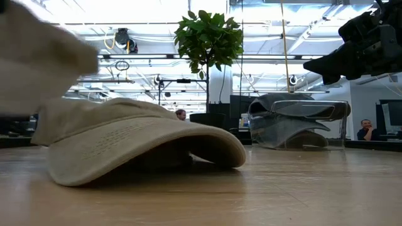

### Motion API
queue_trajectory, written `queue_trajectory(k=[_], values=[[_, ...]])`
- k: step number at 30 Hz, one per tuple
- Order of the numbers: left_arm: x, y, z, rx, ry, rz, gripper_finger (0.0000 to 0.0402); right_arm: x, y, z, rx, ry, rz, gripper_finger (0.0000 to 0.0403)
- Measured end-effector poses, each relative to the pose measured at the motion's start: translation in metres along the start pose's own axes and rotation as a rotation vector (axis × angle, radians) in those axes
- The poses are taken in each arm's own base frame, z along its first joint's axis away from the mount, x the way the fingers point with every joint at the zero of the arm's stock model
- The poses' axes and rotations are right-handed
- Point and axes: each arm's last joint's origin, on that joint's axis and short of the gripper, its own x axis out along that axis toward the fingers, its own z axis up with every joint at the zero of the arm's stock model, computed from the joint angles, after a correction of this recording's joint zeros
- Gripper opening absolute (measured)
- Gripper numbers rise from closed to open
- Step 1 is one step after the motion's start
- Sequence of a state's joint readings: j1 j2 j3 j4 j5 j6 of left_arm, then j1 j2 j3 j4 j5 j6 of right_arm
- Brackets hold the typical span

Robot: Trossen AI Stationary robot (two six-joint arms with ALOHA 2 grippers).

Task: Pick & Place hat
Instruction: Put the left brown cap into the left transparent bin

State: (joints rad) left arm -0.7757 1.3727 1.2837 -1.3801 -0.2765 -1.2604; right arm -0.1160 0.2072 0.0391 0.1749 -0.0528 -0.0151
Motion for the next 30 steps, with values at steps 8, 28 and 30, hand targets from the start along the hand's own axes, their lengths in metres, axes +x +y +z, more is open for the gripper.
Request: queue_trajectory(k=[8, 28, 30], values=[[-0.046, 0.017, 0.026, 0.070, -0.184, 0.079, 0.0003, 0.000, 0.000, 0.000, 0.000, 0.000, 0.000, 0.0000], [-0.086, 0.038, 0.148, 0.363, -0.781, -0.268, 0.0004, 0.000, 0.000, 0.000, 0.000, 0.000, 0.000, 0.0000], [-0.095, 0.033, 0.155, 0.467, -0.867, -0.423, 0.0004, 0.000, 0.000, 0.000, 0.000, 0.000, 0.000, 0.0000]])
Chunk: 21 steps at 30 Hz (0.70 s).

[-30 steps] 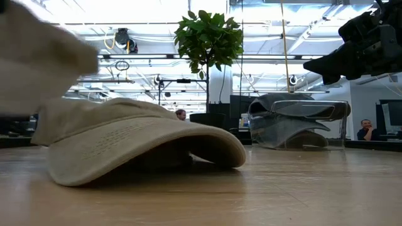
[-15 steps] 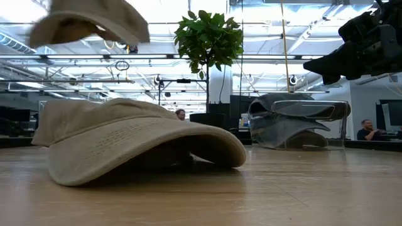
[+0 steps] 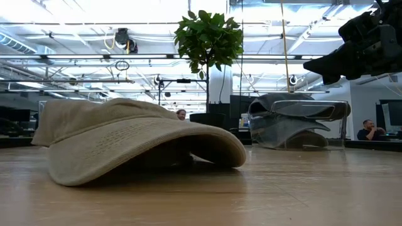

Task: Pick & Place hat
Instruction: Put the left brown cap into the left transparent bin

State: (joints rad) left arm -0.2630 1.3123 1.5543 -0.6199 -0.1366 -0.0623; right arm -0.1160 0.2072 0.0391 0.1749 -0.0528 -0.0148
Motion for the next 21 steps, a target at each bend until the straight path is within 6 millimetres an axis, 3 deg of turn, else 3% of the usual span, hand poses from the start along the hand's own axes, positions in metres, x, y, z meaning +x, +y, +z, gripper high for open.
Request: queue_trajectory(k=[3, 5, 11, 21], values=[[0.003, -0.006, 0.010, 0.124, -0.111, -0.162, 0.0003, 0.000, 0.000, 0.000, 0.000, 0.000, 0.000, 0.0000], [0.006, -0.009, 0.010, 0.224, -0.122, -0.156, 0.0003, 0.000, 0.000, 0.000, 0.000, 0.000, 0.000, 0.0000], [0.014, -0.005, -0.013, 0.560, 0.152, 0.154, 0.0004, 0.000, 0.000, 0.000, 0.000, 0.000, 0.000, 0.0000], [0.004, 0.022, -0.038, 0.517, 0.480, 0.563, 0.0009, 0.000, 0.000, 0.000, 0.000, -0.001, 0.000, 0.0000]])
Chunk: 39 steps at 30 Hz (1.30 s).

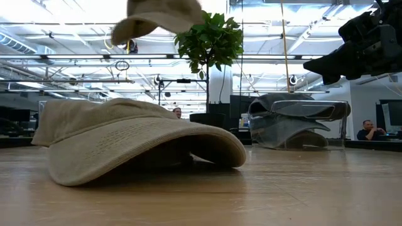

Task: Pick & Place hat
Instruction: Put the left brown cap into the left transparent bin

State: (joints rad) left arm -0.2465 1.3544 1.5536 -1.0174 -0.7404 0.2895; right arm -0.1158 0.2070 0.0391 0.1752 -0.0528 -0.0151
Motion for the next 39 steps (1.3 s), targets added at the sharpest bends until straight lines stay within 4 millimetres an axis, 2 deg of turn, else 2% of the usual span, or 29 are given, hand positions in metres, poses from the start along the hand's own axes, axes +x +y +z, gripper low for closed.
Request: queue_trajectory(k=[18, 22, 28, 33, 39], values=[[0.025, 0.043, -0.049, 0.007, 0.437, 0.331, 0.0004, 0.000, 0.000, 0.000, 0.000, 0.000, 0.000, 0.0000], [0.035, 0.051, -0.070, 0.042, 0.571, 0.280, 0.0004, 0.000, 0.000, 0.000, 0.000, 0.000, 0.000, 0.0000], [0.037, 0.065, -0.110, -0.048, 0.675, 0.177, 0.0003, 0.000, 0.000, 0.000, 0.000, 0.001, 0.000, 0.0000], [0.036, 0.061, -0.134, -0.122, 0.601, 0.187, 0.0003, 0.000, 0.000, 0.000, 0.000, 0.001, 0.000, 0.0000], [0.056, 0.043, -0.155, -0.031, 0.564, 0.133, 0.0003, 0.000, 0.000, 0.000, 0.000, 0.000, 0.000, 0.0000]])
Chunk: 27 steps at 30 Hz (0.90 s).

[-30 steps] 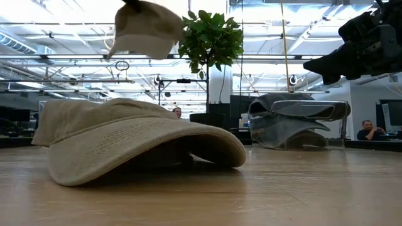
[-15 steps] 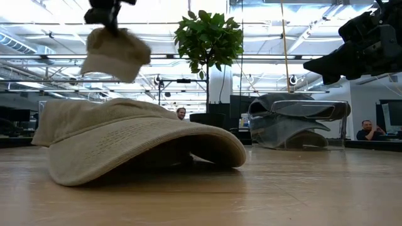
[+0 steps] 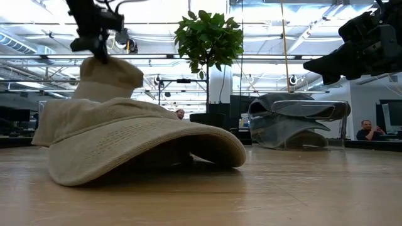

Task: Pick & Place hat
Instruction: Put the left brown cap into the left transparent bin

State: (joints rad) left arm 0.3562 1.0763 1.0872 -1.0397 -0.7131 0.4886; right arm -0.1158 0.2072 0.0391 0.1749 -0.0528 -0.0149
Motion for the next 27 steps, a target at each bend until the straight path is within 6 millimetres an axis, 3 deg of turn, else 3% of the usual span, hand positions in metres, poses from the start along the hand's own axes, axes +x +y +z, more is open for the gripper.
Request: queue_trajectory(k=[10, 14, 19, 27], values=[[0.028, -0.016, -0.013, 0.045, 0.105, -0.081, 0.0003, 0.000, 0.000, 0.000, 0.000, 0.000, 0.000, 0.0000], [0.031, -0.020, -0.015, 0.068, 0.120, -0.084, 0.0003, 0.000, 0.000, 0.000, 0.000, 0.000, 0.000, 0.0000], [0.031, -0.015, -0.017, 0.079, 0.177, 0.030, 0.0003, 0.000, 0.000, 0.000, 0.000, 0.000, 0.000, 0.0000], [0.031, -0.010, -0.012, 0.021, 0.108, 0.023, 0.0003, 0.000, 0.000, 0.000, 0.000, 0.000, 0.000, 0.0000]])
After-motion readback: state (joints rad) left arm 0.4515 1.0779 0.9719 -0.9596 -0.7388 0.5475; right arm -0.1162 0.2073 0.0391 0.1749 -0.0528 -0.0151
